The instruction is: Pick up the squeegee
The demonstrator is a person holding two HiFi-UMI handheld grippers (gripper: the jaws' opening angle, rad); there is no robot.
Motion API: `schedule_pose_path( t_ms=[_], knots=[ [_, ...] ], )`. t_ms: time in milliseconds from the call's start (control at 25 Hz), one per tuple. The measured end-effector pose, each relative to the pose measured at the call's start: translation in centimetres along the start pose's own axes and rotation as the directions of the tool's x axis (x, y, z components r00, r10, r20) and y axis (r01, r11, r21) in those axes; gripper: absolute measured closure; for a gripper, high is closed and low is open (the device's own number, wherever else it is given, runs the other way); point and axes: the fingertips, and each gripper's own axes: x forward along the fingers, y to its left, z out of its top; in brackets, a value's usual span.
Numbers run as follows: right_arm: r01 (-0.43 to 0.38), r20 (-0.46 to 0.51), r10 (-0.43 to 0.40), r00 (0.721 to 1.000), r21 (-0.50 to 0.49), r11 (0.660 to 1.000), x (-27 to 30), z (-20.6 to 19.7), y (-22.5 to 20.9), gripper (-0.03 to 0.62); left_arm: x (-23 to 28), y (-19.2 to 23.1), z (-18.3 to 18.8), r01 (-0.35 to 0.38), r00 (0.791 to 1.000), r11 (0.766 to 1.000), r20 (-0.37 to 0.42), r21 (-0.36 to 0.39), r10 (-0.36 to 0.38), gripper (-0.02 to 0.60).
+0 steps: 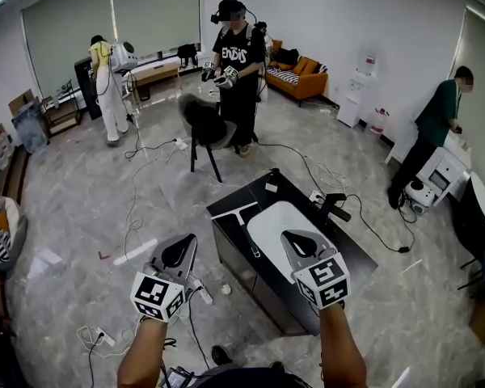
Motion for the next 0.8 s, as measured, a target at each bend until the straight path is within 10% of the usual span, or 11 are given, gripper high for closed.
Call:
schedule_pose_path(
  t_ms=[800],
  knots=[
    [-0.017,-0.049,0.016,0.999,-0.017,1.0,14.1,1.2,-0.6,0.585,3.6,12.0,-3.0,-0.002,1.0,1.0,-0.012,-0.025,0.001,0.577]
  ],
)
